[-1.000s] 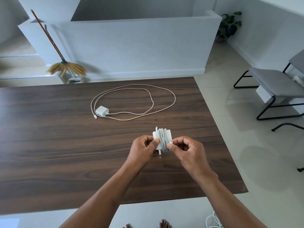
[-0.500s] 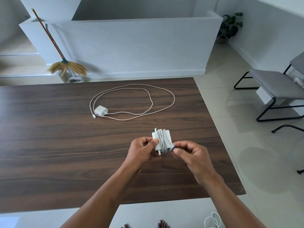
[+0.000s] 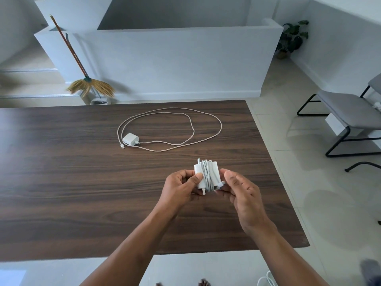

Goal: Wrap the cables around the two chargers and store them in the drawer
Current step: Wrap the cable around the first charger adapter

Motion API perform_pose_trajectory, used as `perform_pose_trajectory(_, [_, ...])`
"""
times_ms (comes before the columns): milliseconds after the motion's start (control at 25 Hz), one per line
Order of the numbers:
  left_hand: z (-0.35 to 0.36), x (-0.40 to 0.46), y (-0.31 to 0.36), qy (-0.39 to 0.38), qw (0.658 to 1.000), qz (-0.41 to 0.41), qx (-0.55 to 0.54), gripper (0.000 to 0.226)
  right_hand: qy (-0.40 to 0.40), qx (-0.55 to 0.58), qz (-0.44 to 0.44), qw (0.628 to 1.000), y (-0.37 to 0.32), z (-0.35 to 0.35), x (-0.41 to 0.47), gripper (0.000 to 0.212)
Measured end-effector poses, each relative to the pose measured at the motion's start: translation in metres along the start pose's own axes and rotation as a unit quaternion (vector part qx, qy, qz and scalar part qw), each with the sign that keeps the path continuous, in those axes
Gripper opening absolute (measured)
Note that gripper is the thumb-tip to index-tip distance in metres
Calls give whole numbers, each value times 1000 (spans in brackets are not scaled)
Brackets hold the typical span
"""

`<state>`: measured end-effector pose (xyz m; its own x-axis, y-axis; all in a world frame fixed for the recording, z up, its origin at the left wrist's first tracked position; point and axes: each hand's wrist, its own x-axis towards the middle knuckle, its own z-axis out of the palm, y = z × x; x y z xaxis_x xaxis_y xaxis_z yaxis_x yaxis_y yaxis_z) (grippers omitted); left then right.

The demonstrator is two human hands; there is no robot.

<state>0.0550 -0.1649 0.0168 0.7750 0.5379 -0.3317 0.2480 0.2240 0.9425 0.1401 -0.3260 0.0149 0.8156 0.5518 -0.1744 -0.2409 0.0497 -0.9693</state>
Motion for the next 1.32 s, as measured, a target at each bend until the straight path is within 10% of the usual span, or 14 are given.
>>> perform_pose_trajectory(600, [-15,-12,21,-47,998,-6,-37,32,-21,33,61,997,-21,24,8,36])
perform_pose_trajectory(1320, [-30,-20,26,-20,997,55,-53,29,63,-267,-233,933,-25,33,-13,13])
